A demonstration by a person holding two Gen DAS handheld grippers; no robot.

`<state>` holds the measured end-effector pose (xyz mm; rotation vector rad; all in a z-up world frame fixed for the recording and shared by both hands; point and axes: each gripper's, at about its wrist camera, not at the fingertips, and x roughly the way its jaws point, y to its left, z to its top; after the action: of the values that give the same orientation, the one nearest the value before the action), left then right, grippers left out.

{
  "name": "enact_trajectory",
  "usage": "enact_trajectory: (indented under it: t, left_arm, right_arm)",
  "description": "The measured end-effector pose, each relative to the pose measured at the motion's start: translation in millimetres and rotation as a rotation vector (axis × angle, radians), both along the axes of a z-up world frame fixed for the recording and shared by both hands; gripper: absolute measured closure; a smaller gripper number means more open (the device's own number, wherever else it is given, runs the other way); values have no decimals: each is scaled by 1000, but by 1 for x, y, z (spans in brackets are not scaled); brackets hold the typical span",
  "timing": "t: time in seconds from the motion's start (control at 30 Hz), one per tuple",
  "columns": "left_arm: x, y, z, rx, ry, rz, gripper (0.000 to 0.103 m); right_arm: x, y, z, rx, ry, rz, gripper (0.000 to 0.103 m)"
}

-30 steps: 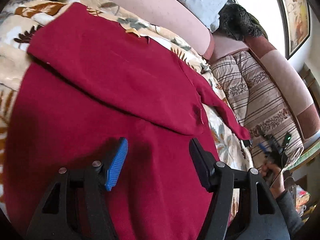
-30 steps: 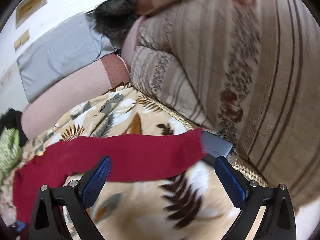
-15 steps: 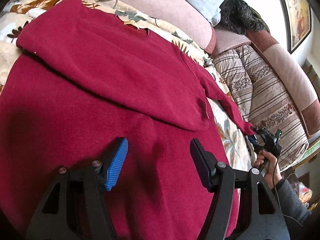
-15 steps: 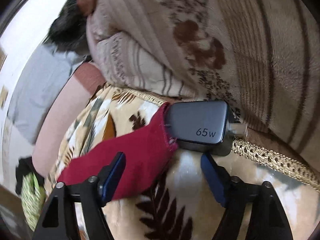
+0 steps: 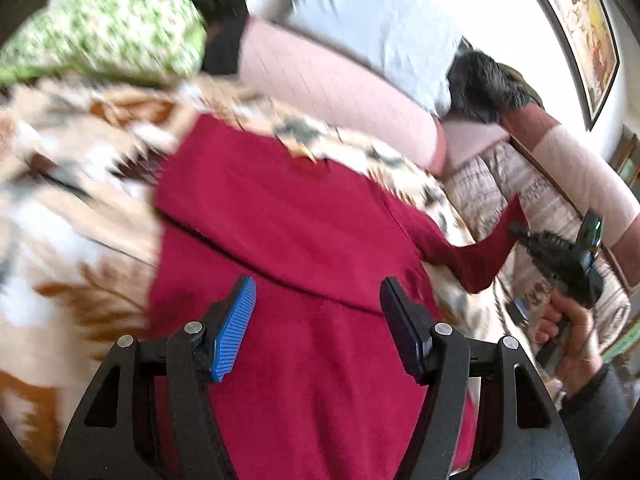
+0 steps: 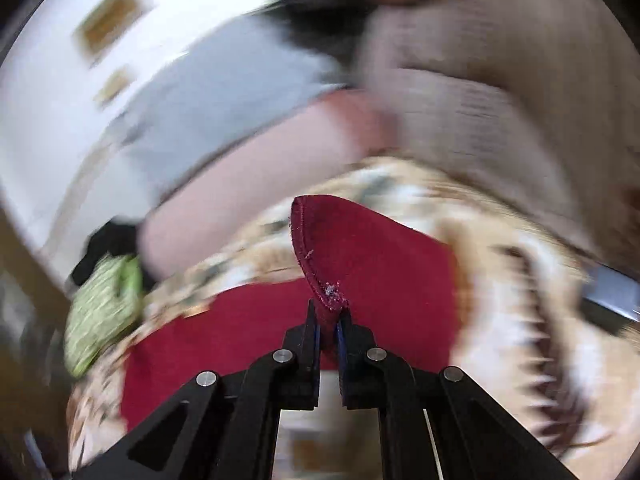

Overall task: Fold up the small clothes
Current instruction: 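Grasp the other sleeve cuff with the right gripper and fold it across the body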

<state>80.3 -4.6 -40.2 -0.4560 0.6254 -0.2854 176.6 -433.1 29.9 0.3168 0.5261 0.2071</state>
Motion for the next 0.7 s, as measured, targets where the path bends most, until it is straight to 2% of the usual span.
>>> enact_trajectory:
  t: [0.13, 0.27, 0.33, 0.4, 0.47, 0.57, 0.7]
  left_arm:
    - [-10, 31, -7, 45, -21, 115, 38]
    - [-10, 62, -31, -69, 62, 254, 38]
    - [-4, 65, -37, -80, 84, 271, 38]
    - [0, 64, -38, -74, 93, 264, 38]
    - [1, 64, -39, -71, 90, 257, 38]
    - [2, 61, -41, -74, 94, 251, 38]
    - [3, 61, -43, -86, 102, 255, 38]
  right_arm:
    - [5, 113, 5, -38, -32, 222, 97]
    - [5, 204, -14, -70, -29, 392, 97]
    - [0, 254, -31, -111, -24, 464, 97]
    - [-1, 286, -50, -144, 1, 510, 97]
    - [2, 309, -68, -191, 31, 527, 97]
    - [16, 323, -92, -248, 79, 485, 97]
    - [33, 326, -99, -242, 90, 432, 97]
